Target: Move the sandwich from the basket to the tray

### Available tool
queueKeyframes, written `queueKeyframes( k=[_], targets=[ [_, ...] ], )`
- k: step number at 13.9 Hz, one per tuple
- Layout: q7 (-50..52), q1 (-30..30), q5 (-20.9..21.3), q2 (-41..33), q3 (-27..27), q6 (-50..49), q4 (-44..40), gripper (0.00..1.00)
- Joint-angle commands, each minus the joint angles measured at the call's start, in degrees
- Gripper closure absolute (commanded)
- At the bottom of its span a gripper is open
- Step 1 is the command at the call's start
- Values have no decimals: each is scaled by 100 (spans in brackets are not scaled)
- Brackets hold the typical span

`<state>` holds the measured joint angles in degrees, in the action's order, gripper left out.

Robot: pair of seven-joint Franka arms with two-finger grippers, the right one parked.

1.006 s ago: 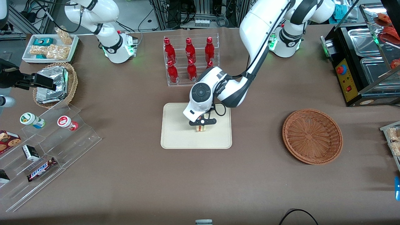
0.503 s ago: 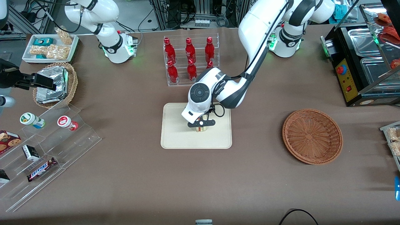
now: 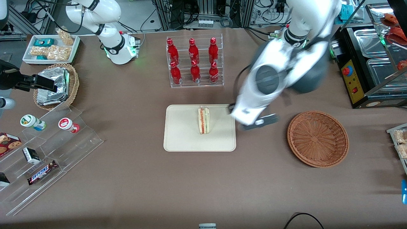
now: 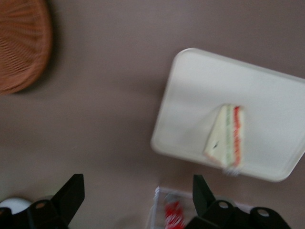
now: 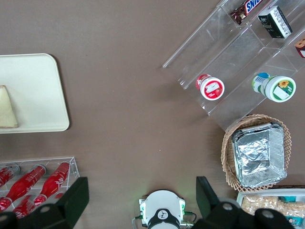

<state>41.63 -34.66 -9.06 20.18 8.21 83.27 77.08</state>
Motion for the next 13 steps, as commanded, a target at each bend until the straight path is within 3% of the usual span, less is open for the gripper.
queueKeyframes(
  k=[1, 6, 13],
  targets=[
    [-268, 502, 18, -891, -47, -914, 290, 0],
    [-243, 1163, 27, -1798, 5, -2357, 299, 0],
    [-251, 1576, 114, -1948, 76, -2509, 334, 0]
  ],
)
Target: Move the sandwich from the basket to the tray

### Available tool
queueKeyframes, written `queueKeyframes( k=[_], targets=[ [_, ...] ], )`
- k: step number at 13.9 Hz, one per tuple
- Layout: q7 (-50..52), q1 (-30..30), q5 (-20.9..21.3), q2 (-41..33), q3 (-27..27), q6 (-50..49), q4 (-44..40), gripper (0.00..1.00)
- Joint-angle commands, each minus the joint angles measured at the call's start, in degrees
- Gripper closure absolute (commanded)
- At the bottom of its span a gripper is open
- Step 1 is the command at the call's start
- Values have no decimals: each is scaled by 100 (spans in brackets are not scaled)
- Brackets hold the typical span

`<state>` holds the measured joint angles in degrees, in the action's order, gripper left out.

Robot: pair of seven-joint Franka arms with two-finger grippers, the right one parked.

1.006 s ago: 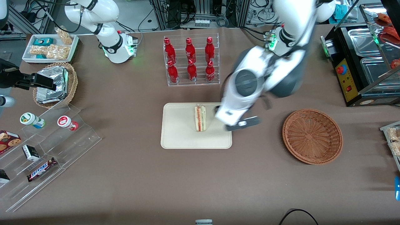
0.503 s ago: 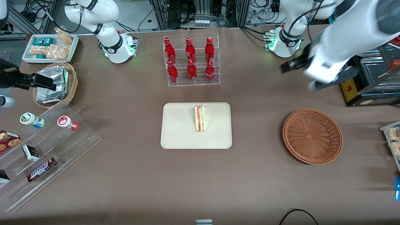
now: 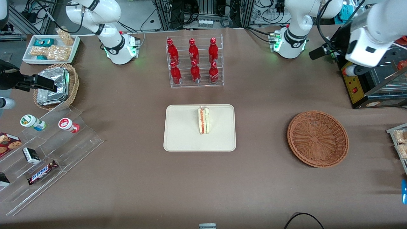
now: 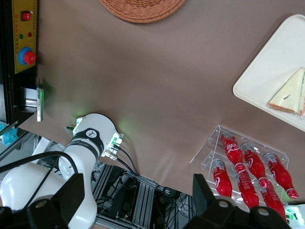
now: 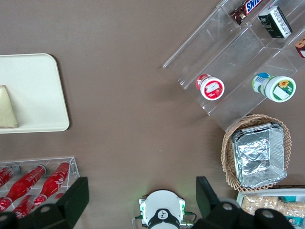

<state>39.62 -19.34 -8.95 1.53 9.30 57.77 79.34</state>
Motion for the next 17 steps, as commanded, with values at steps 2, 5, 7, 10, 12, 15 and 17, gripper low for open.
queueKeyframes(
  k=[2, 5, 7, 10, 12, 15, 17],
  targets=[
    [-121, 36, 314, -65, -43, 268, 178, 0],
    [-812, 27, 629, -187, -60, 305, 195, 0],
    [-1969, 114, 745, -214, -17, 331, 292, 0],
    [-2984, 475, 728, -109, -16, 489, 301, 0],
    [-3030, 440, 754, -30, -34, 542, 266, 0],
    [-2968, 396, 745, -56, -130, 533, 257, 0],
    [-2942, 483, 928, -100, -367, 542, 284, 0]
  ],
)
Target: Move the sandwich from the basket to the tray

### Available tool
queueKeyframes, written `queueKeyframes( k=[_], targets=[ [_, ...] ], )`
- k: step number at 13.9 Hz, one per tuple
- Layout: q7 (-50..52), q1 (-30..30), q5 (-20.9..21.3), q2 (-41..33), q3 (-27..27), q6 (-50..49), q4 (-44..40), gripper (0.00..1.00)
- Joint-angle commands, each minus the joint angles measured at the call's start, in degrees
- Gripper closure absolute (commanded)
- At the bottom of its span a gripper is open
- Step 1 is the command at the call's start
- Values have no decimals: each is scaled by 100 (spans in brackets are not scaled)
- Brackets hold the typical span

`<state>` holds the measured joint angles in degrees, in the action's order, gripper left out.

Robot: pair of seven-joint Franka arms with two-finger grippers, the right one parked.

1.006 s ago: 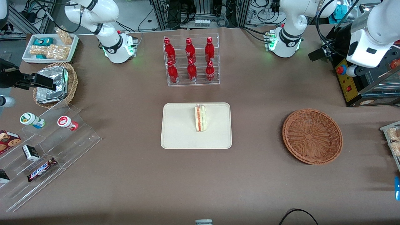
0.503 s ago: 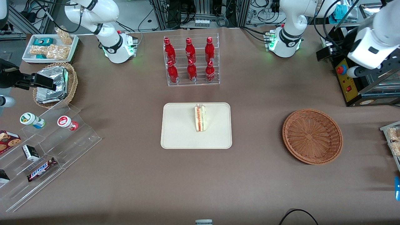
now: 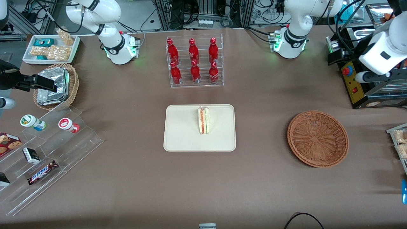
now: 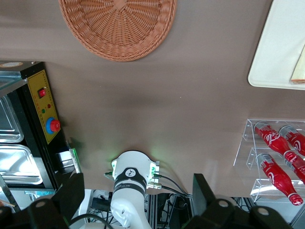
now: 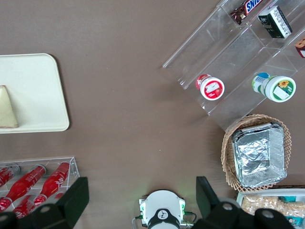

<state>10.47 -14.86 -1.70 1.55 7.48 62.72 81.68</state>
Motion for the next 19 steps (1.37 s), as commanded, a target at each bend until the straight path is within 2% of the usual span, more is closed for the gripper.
queueKeyframes(
  k=[1, 4, 5, 10, 12, 16, 19],
  targets=[
    [-10, 148, 327, -129, -464, 38, 50, 0],
    [-80, 1464, 363, -217, -1711, 21, 15, 0],
    [-54, 1659, 363, -191, -1915, 47, -46, 0],
    [69, 1679, 311, 134, -1926, 274, -336, 0],
    [78, 1627, 415, 231, -1926, 460, -328, 0],
    [87, 1714, 381, 205, -1786, -75, -240, 0],
    [69, 1740, 389, -31, -1794, 406, 110, 0]
  ],
)
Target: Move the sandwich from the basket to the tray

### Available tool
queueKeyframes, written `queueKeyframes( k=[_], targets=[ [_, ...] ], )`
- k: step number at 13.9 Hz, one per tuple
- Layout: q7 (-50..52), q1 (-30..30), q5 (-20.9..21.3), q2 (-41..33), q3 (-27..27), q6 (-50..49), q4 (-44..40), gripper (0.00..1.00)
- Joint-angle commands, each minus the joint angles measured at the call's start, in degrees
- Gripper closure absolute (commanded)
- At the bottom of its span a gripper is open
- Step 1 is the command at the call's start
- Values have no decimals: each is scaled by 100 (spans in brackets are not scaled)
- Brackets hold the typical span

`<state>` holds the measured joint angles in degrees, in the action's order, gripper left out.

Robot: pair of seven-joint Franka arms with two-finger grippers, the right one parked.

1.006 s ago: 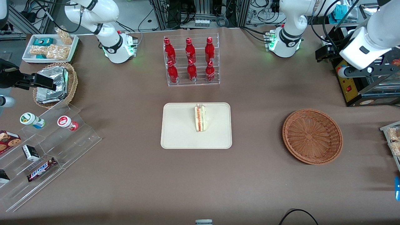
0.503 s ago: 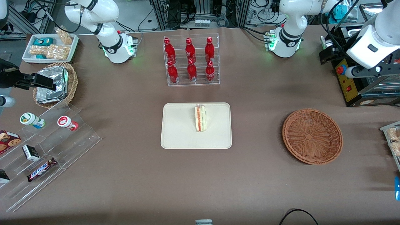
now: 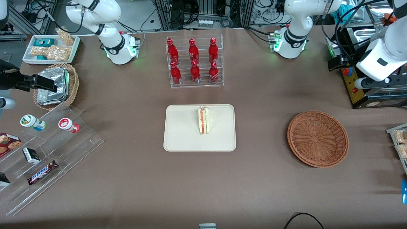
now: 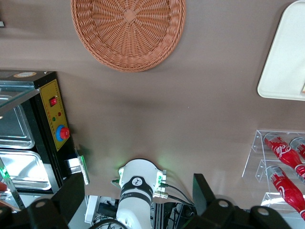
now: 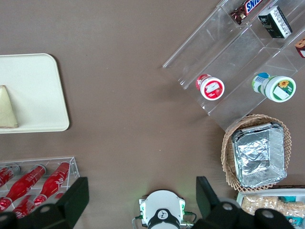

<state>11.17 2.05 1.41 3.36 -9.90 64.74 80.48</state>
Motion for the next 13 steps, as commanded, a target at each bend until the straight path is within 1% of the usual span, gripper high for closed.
queueKeyframes(
  k=[1, 5, 6, 8, 9, 13],
  targets=[
    [-45, 49, 79, -283, -73, 336, 327, 0],
    [-71, 67, 70, -449, -73, 416, 336, 0],
    [-167, 206, 53, -503, -108, 408, 354, 0],
    [-361, 540, 26, -503, -458, 372, 319, 0],
    [-387, 620, 17, -494, -538, 381, 301, 0],
    [-317, 700, 8, -372, -557, 434, 231, 0]
  ],
)
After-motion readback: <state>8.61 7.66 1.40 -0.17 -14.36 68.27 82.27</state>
